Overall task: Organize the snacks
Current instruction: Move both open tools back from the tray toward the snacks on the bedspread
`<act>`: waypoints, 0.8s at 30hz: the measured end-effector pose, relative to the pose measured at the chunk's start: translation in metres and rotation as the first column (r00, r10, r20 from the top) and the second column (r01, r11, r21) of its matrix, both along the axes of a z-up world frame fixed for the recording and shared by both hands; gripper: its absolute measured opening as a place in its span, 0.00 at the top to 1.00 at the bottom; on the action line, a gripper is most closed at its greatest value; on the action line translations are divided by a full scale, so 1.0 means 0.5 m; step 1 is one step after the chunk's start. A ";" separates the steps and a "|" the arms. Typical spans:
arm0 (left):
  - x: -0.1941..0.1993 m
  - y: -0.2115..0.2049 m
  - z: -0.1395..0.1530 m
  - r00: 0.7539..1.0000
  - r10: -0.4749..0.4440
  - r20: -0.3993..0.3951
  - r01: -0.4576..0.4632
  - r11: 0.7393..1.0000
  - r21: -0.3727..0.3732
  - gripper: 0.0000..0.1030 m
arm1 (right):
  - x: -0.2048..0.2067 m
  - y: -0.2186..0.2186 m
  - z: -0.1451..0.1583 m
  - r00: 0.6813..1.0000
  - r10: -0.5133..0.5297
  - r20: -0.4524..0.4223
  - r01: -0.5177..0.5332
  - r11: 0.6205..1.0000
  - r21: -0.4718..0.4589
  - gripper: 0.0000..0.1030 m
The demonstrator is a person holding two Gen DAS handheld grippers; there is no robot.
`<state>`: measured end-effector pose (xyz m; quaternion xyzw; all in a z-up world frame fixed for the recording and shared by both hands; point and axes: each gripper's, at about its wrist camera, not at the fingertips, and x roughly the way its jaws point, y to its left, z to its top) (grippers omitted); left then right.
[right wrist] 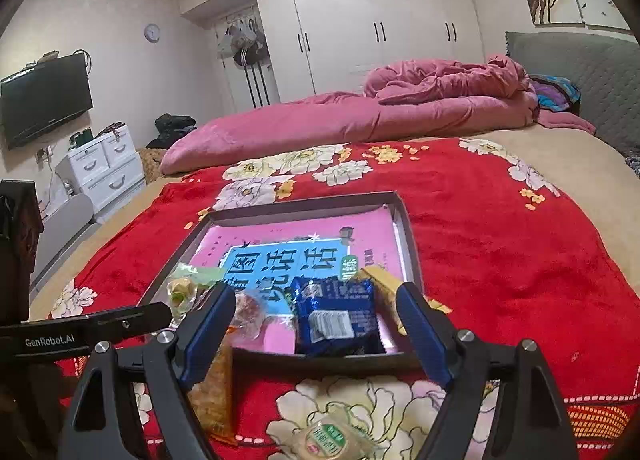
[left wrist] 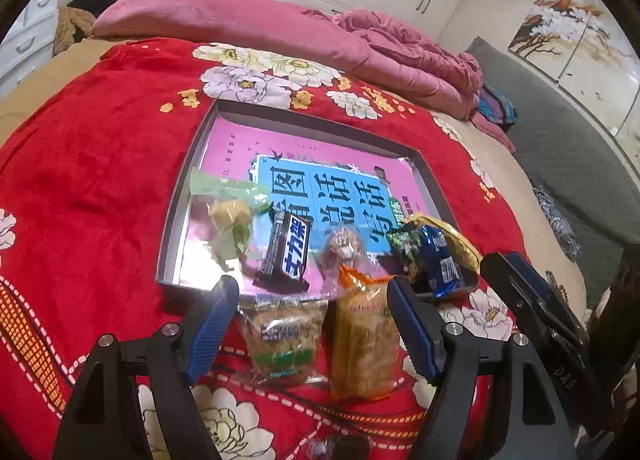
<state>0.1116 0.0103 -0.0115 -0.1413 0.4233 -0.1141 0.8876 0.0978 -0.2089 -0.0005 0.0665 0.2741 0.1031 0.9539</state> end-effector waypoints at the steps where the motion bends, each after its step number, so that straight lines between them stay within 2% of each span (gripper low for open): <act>1: -0.003 0.001 0.000 1.000 -0.002 -0.002 0.002 1.000 0.000 0.25 | -0.004 0.003 0.001 1.000 0.002 0.000 -0.002 1.000 0.000 0.20; 19: -0.069 -0.013 -0.017 0.994 -0.085 -0.074 0.087 0.996 0.025 0.25 | -0.033 0.032 -0.003 0.995 0.089 -0.045 -0.088 0.996 0.018 0.20; 24: -0.082 -0.024 -0.026 0.987 -0.119 -0.105 0.124 0.992 0.038 0.25 | -0.041 0.032 -0.008 0.993 0.104 -0.057 -0.102 0.994 0.029 0.13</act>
